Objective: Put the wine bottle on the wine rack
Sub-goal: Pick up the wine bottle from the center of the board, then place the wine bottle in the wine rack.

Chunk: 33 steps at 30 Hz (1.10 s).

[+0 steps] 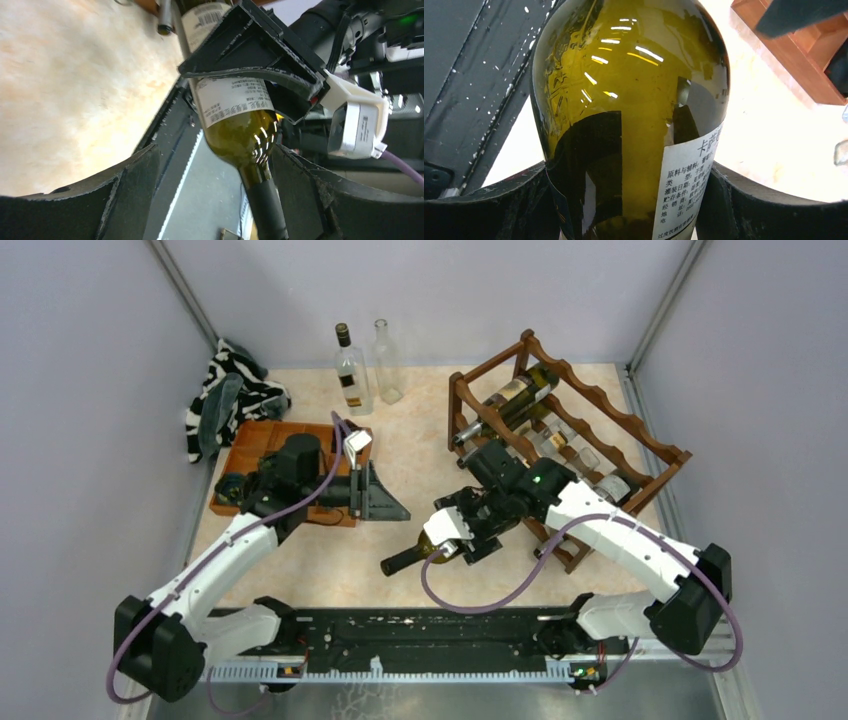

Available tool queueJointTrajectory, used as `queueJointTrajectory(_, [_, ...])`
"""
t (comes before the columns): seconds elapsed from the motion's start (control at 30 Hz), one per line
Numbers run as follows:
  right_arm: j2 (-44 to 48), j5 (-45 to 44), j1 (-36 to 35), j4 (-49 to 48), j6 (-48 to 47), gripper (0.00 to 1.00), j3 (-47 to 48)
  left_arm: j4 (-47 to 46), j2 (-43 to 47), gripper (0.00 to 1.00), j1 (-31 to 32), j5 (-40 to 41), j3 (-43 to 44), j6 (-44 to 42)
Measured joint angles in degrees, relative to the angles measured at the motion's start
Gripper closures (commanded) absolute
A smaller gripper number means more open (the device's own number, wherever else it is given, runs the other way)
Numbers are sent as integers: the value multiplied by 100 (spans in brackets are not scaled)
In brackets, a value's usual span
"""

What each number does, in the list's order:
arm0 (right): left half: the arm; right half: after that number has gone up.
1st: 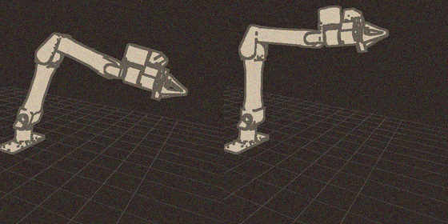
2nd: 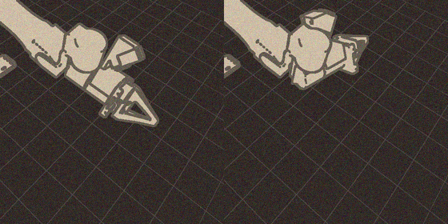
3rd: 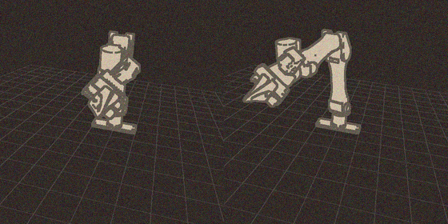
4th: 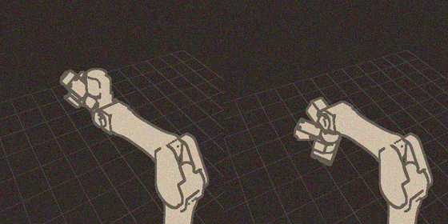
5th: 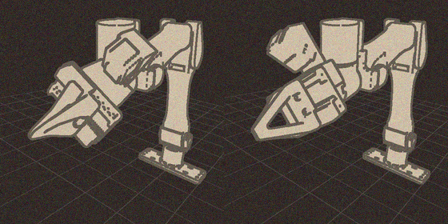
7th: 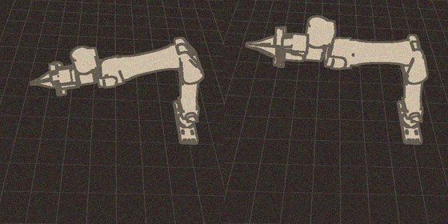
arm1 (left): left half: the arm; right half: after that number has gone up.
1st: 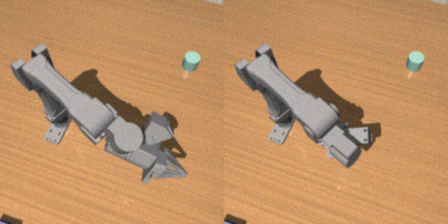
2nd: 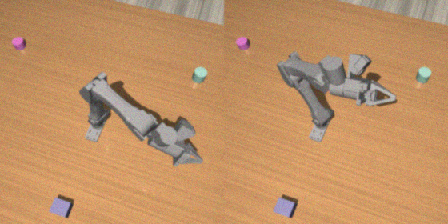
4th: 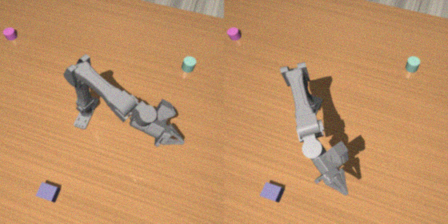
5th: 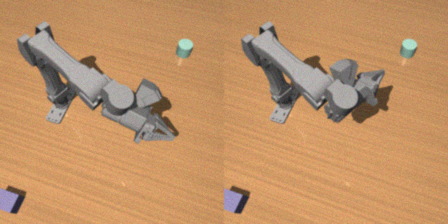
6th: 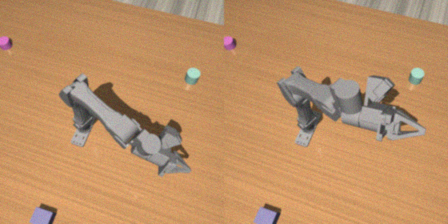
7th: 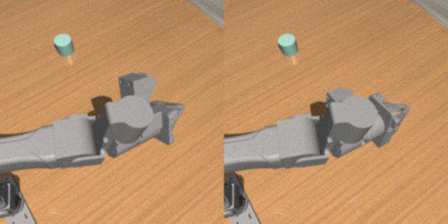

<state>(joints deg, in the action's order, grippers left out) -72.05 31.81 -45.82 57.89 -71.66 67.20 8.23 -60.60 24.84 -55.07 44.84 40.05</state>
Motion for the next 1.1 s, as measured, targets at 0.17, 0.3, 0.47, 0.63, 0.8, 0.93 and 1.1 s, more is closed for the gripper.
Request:
queueJointTrajectory(0.17, [-28,-675,-450,15,-28,100,42,-9,-367,22,723,-70,0,0])
queueJointTrajectory(0.3, [-96,-1163,-505,-22,44,100,42,-61,-562,25,870,-140,-59,26])
queueJointTrajectory(0.47, [-153,-1681,-503,-186,249,100,42,-232,-586,26,909,-203,-221,85])
queueJointTrajectory(0.63, [-254,-1851,-503,-236,446,100,90,-485,-608,31,946,-258,-358,131])
queueJointTrajectory(0.8, [-350,-1860,-503,-271,586,100,297,-739,-769,42,986,-308,-479,195])
queueJointTrajectory(0.93, [-385,-1851,-505,-186,610,100,382,-876,-868,47,988,-400,-494,214])
queueJointTrajectory(1.1, [-496,-1895,-503,-162,662,100,385,-922,-938,77,990,-494,-496,214])
